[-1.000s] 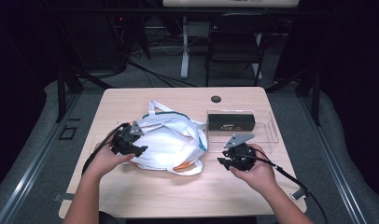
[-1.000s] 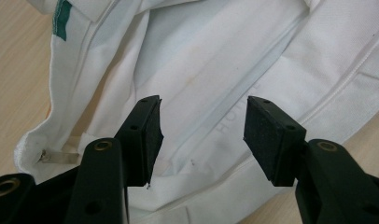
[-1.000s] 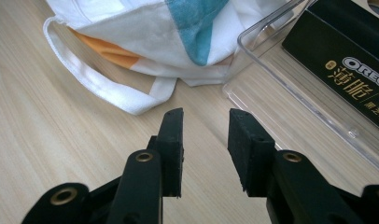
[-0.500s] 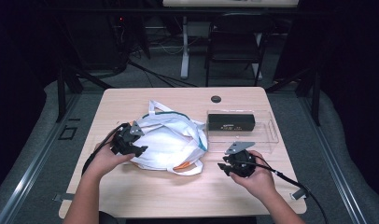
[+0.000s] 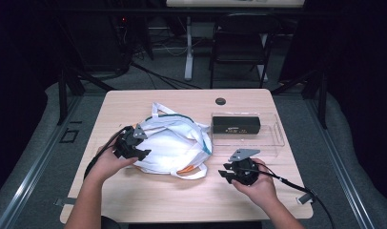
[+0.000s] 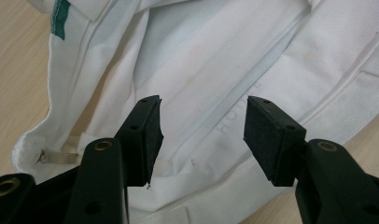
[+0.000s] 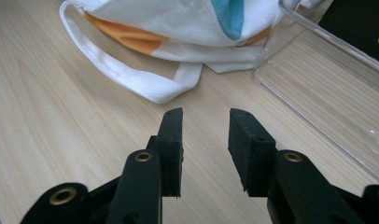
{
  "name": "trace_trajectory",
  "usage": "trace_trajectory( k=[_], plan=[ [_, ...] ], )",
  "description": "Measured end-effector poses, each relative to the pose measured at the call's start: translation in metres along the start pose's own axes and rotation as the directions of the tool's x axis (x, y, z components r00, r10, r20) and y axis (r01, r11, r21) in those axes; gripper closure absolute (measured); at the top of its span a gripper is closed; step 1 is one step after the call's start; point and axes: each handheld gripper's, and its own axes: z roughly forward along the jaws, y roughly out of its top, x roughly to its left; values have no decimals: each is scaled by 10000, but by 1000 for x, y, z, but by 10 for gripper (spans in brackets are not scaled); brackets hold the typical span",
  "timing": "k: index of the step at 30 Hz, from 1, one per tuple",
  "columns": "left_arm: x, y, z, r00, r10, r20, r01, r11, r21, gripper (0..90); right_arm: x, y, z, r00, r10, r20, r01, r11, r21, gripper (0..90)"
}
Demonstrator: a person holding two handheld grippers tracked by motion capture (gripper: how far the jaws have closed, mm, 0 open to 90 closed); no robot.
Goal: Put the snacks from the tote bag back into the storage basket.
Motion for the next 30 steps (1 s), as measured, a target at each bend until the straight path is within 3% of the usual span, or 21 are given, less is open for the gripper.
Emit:
trace_trajectory(
  k=[12, 15, 21, 30],
  plan=[
    [0, 0, -1, 10000, 5, -18, -5, 10000, -9, 462, 2, -9, 2, 9998, 221, 4, -220, 9986, -486, 633],
    [1, 0, -1, 10000, 2, 32, -2, 10000, -10, 462, 0, -11, 3, 9982, 527, -280, -543, 9968, -580, 631],
    [0, 0, 1, 10000, 1, 64, -1, 10000, 24, 462, -6, -14, 5, 9942, 938, -526, -963, 9942, -474, 629],
    [0, 0, 0, 10000, -13, 31, 13, 10000, -2, 461, -9, -16, 4, 9943, 982, -410, -1002, 9937, -496, 625]
  ],
)
